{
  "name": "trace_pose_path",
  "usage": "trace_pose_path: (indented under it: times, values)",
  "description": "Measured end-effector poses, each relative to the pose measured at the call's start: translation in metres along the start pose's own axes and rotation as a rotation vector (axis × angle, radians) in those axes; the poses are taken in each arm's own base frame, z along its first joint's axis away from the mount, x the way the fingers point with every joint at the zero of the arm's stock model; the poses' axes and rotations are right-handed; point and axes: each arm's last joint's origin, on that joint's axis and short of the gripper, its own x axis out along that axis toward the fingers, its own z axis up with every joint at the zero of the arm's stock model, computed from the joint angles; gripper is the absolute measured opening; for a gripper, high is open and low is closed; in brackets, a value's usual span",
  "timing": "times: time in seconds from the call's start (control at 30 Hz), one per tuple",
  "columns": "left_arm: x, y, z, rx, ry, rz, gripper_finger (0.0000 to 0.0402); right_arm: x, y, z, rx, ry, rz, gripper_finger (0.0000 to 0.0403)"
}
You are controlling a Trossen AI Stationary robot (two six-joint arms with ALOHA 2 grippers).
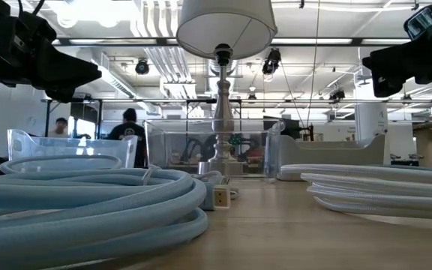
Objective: Pick & Place USB Port
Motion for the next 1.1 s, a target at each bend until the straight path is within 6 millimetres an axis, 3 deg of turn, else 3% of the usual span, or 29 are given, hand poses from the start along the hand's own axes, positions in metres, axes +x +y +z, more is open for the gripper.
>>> trace_pose_path:
  times: [0.67, 0.8, 0.97, 1.1]
  values:
    - [0.0, 0.0, 0.0, 0.066, -0.002, 0.008, 0.011, 0.0, 0.0, 0.0, 0.001, 0.0, 0.0, 0.0081]
    - [0.0, 0.004, 0.002, 0.101, -0.024, 0.159, 0.0112, 0.0, 0.0, 0.0, 0.001, 0.0, 0.0, 0.0073]
    - [-0.001, 0.006, 0.005, 0.096, -0.032, 0.223, 0.0132, 0.0, 0.0, 0.0, 0.001, 0.0, 0.0, 0.0068]
    - [-0.003, 0.005, 0.019, 0.065, -0.079, 0.207, 0.0164, 0.0, 0.0, 0.0, 0.001, 0.0, 0.0, 0.0074]
